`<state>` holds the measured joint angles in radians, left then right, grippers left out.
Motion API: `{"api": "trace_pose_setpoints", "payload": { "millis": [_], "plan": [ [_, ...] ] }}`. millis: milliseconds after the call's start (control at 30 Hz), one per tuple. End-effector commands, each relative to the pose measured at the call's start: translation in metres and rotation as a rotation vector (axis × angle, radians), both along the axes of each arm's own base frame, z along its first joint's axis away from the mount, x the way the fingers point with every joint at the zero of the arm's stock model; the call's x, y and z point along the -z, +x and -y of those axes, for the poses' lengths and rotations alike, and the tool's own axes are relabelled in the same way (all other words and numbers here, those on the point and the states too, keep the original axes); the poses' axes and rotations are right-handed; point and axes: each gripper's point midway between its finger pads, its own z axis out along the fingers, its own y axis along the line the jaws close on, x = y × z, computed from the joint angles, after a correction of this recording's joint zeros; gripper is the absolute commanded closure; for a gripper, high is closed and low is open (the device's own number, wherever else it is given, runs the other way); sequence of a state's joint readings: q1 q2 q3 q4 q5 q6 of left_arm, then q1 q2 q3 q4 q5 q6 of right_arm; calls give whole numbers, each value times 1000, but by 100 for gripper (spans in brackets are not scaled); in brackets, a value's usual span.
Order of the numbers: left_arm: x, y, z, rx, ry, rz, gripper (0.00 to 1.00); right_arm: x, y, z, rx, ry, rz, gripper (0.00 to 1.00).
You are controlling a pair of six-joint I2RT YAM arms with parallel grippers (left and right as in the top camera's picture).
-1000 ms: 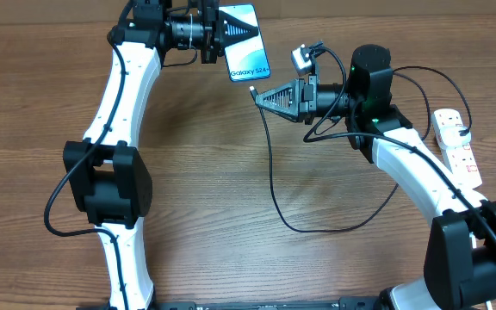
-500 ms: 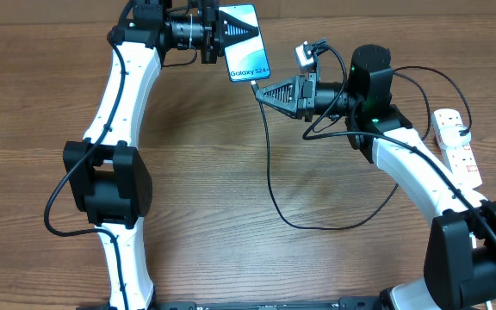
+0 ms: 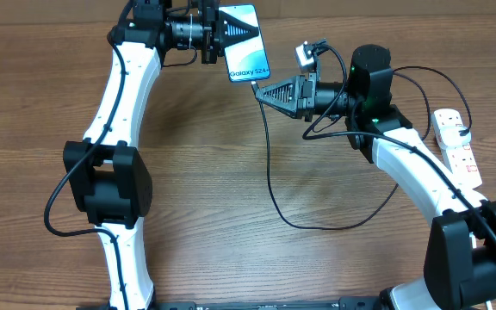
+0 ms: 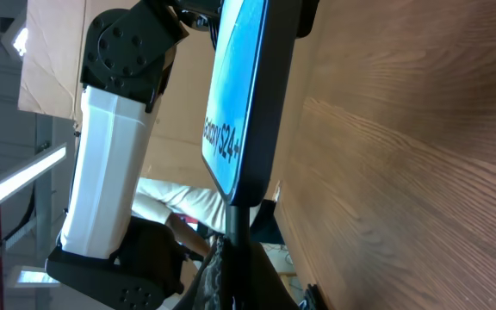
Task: Plug charger to phone and switch on socket
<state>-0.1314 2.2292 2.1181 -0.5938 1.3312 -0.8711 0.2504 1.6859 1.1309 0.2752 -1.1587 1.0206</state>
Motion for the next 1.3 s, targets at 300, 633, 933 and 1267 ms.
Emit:
{"api": "trace_pose_setpoints", "payload": {
  "millis": [300,633,933,1267],
  "plan": [
    [-27,-14,9,48,-21,114,96,-5,-6,-1,-30,11,9,96],
    [-26,-9,2,26,-13,114,96,-6,-9,-2,-46,14,10,96],
    [-26,-6,-4,12,-11,114,96,-7,-11,-2,-62,17,9,96],
    [-27,-7,-4,19,-18,113,96,-6,-10,-2,-54,16,10,96]
  ]
}}
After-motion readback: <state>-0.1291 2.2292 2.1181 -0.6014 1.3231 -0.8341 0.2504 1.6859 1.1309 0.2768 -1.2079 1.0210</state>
